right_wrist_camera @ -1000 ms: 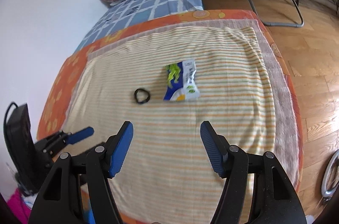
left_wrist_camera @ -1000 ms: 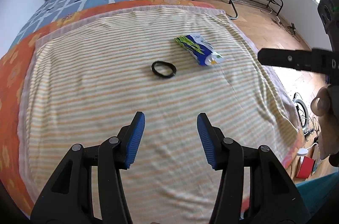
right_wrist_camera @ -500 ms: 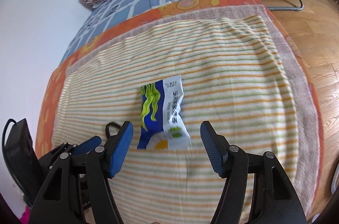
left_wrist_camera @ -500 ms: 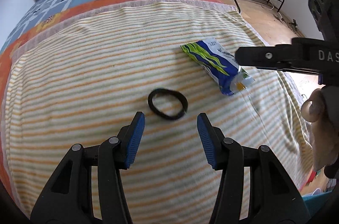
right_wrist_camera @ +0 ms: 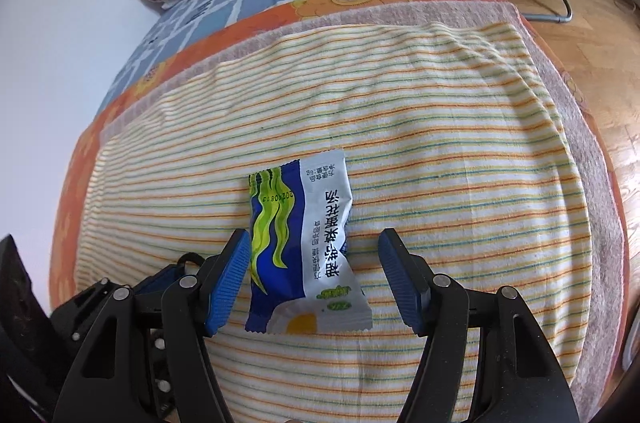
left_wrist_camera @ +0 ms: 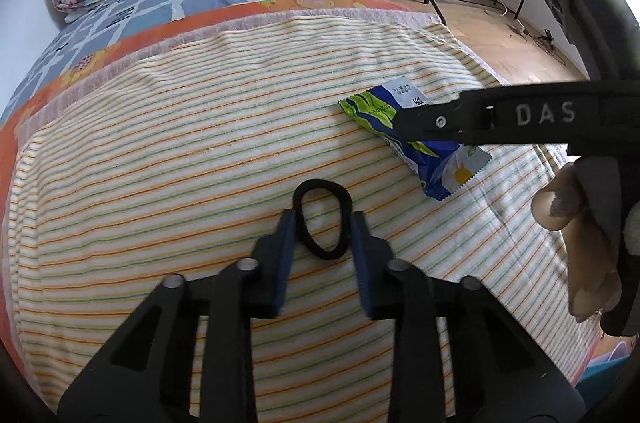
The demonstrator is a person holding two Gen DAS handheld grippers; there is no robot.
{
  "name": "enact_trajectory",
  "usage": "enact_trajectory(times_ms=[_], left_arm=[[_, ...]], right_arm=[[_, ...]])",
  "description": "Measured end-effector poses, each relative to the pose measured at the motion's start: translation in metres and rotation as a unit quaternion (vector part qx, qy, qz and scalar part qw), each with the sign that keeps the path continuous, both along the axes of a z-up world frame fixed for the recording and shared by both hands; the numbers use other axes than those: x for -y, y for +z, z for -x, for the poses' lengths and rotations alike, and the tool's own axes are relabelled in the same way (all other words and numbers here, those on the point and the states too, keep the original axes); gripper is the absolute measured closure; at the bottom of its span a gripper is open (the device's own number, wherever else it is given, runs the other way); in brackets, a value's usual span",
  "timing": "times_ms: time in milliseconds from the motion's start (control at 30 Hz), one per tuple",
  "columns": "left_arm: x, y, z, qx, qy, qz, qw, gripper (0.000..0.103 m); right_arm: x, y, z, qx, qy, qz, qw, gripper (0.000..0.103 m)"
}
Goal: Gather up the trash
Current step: 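Grasp the black hair tie with the left tool while the right tool grasps the blue snack wrapper, then carry hair tie and wrapper over the blue basket and open both tools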
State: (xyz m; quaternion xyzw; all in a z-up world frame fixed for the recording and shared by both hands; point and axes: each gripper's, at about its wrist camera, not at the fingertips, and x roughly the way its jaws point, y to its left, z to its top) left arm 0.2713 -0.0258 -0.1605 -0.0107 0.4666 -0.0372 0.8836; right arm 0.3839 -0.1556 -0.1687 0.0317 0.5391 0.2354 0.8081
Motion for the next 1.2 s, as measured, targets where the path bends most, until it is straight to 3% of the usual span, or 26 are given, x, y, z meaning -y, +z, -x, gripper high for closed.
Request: enact_trajectory(times_ms=[67, 333, 400, 433, 533, 867, 1200], left_arm=[[-0.001, 0.001, 0.001, 0.001, -0.005, 0.002, 1.0000, 0.091], [-0.002, 0.004, 0.008, 0.005, -0.007, 0.009, 0.9999, 0.096], [-0.002, 0.005, 0.011, 0.007, -0.006, 0.008, 0.9999, 0.096], [-0.002, 0.007, 0.013, 0.008, -0.005, 0.007, 0.9999, 0.096], [-0.003, 0.011, 0.019, 0.010, -0.003, 0.008, 0.9999, 0.096], [-0.015, 0.036, 0.047, 0.021, 0.015, 0.006, 0.9997, 0.096], [-0.019, 0.084, 0.098, 0.047, 0.026, -0.001, 0.9986, 0.096]], right_arm=[[-0.005, -0.001, 0.001, 0.008, 0.005, 0.012, 1.000, 0.038], [-0.017, -0.003, 0.011, 0.039, 0.021, 0.043, 0.998, 0.038], [-0.018, -0.002, 0.014, 0.044, 0.025, 0.040, 0.998, 0.048], [-0.018, -0.001, 0.016, 0.043, 0.029, 0.034, 0.998, 0.061], [-0.021, 0.004, 0.021, 0.046, 0.038, 0.031, 0.998, 0.081], [-0.019, 0.034, 0.053, 0.076, 0.060, 0.040, 0.995, 0.085], [-0.004, 0.072, 0.097, 0.102, 0.074, 0.037, 0.991, 0.085]])
